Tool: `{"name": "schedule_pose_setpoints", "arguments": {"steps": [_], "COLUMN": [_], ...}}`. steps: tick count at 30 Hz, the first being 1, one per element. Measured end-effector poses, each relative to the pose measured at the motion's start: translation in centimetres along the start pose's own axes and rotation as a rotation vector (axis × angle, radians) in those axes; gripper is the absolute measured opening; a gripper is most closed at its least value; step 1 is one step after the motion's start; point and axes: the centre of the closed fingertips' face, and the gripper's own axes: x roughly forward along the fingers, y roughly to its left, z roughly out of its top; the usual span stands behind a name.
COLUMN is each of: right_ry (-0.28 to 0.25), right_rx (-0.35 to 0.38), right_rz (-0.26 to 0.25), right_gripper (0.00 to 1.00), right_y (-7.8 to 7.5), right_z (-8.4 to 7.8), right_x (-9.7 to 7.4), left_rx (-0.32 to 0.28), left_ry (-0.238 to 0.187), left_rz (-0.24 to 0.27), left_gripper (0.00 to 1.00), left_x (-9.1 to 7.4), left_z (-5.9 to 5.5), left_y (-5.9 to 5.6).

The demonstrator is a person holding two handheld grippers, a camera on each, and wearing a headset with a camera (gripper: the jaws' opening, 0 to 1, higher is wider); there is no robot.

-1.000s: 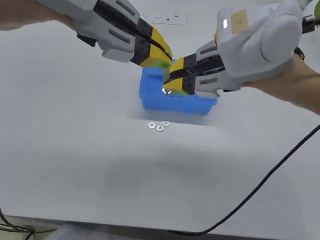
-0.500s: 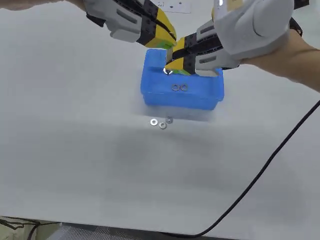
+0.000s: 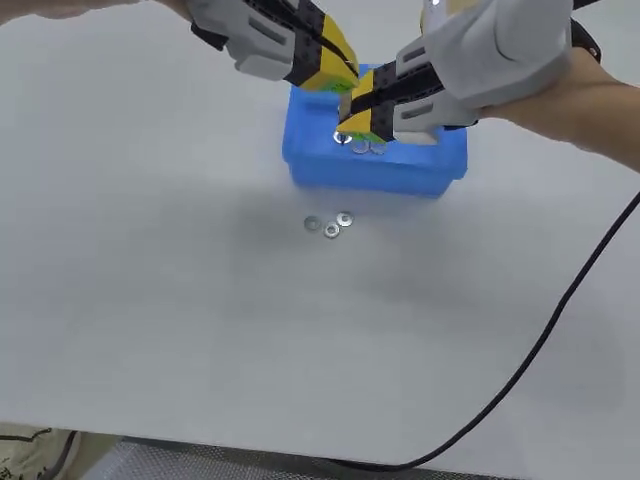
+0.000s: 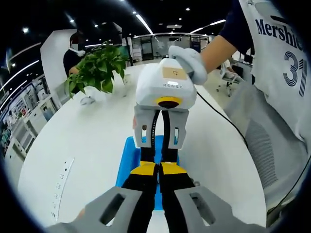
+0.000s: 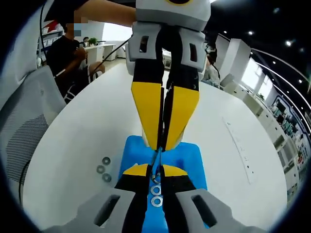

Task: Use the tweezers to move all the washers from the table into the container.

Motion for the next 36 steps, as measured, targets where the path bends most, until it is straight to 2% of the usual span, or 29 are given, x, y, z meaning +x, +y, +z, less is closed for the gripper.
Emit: {"name": "schedule_pose_setpoints", "arguments": {"steps": [5,8,14,19,25,32,36], "right_ry": [-0.007,-0.029,-0.028,-0.019,-0.031,-0.069,-0.083], "right_rx": [0.031,0.063,0.095,0.077,0.079,0.076,0.058], "right_rz": [0.01,0.002,-0.011,-0.035,-0.063,-0.105,-0.117], "right_gripper": [0.09,0.09,0.1,0.11,0.12,0.12,0.12], "right_y": [0.1,-0.1,-0.2,-0.1,-0.4,-0.6,-0.1], "right_z": [-0.5,-0.3,-0.3,-0.1,0.8,2.6,3.8], "right_x": [0.4,0.2,0.2,0.0,-1.0,-3.0,-3.9], "left_rx": [-0.016,-0.033,-0.048,-0.033,-0.003,0.037,0.056], "left_ry": [0.0,-0.013,-0.02,-0.014,-0.024,-0.039,-0.039], "left_rz": [-0.013,-0.008,-0.009,-0.002,0.019,0.048,0.058], "left_gripper": [0.05,0.05,0.05,0.05,0.05,0.05,0.05], "left_x": [0.4,0.2,0.3,0.2,-0.6,-2.3,-3.0], "left_z": [-0.5,-0.5,-0.3,0.1,1.3,3.7,4.7], "left_y": [0.0,0.4,0.4,0.2,-0.1,-0.8,-1.5]}}
